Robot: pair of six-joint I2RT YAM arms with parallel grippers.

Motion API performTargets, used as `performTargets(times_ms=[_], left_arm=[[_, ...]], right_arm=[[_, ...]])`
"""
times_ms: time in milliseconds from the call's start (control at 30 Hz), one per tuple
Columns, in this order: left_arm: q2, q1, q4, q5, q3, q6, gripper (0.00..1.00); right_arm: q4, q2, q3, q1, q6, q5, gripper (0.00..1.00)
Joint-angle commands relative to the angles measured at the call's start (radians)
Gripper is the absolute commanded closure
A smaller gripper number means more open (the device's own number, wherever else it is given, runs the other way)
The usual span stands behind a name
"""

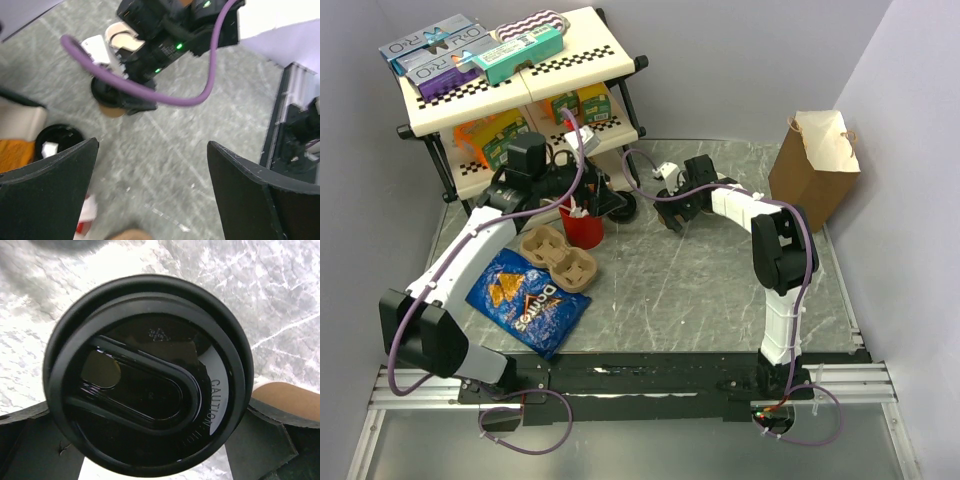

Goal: Pack the takeout coffee

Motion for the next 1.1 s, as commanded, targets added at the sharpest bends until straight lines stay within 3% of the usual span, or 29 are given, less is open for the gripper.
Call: performTargets(times_ms=[0,367,700,1067], left_arm=[[-0.063,0.022,-0.100,-0.034,0.040,0.117,0.04],[-0.126,0.057,-0.144,-0.072,-0.019,0.169,0.03],[-0.190,0.126,-0.260,-0.126,-0.064,0.244,0.02],[-0.299,0.197,-0.400,-0.207,-0.219,0.404,0.03]], right_arm=[[-0.009,0.017,0.057,0.006,-0.016,0.037,0.02],[-0.030,0.097,0.177,0.006,-0.045,0.071,0.02],[-0.084,0.128,0.231,0.006,-0.098,0.008,0.01],[-0.050,-0.088,0.071,0.010,0.002,0.001,0.00]])
